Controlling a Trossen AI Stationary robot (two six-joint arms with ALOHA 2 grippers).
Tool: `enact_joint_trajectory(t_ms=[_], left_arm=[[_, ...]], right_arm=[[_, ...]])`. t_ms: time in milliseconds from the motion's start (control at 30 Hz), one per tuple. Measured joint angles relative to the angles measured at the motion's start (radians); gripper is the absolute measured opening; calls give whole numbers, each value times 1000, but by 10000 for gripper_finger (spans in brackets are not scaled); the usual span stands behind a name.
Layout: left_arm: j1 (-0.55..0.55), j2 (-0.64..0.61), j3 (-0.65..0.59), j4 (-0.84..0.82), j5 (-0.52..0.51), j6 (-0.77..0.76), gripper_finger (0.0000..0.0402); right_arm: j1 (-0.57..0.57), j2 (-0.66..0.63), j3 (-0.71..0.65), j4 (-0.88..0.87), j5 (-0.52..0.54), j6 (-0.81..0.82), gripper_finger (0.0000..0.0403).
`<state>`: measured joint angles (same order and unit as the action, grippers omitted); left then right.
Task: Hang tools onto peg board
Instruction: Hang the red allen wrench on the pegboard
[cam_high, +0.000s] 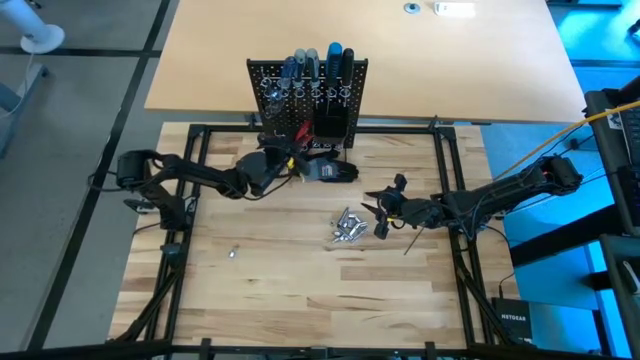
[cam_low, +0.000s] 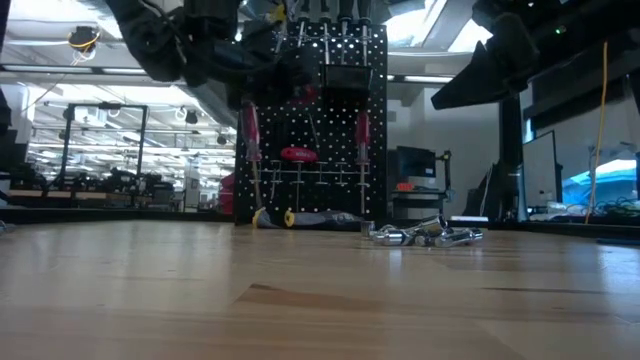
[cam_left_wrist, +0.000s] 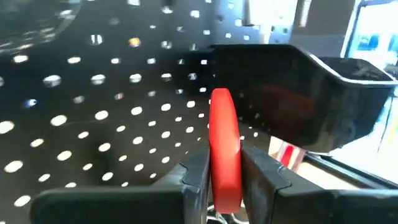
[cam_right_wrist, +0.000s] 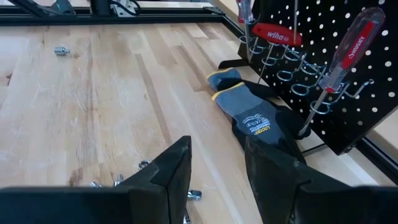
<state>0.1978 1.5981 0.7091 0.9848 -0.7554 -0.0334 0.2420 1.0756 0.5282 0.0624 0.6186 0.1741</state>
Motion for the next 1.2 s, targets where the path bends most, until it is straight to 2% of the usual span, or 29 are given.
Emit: enact_joint_trajectory(t_ms=[267, 700, 1067, 1200], left_arm=[[16, 71, 54, -12, 34, 46, 54], [26, 73, 55, -117, 36, 32, 54], [51, 73, 55, -163, 78, 3, 54], [60, 73, 55, -166, 124, -3, 54]], right_arm=[[0, 0, 0, -2, 0, 0, 150], [0, 0, 0, -6, 0, 0, 150], [0, 0, 0, -3, 0, 2, 150], [0, 0, 0, -3, -1, 2, 150]])
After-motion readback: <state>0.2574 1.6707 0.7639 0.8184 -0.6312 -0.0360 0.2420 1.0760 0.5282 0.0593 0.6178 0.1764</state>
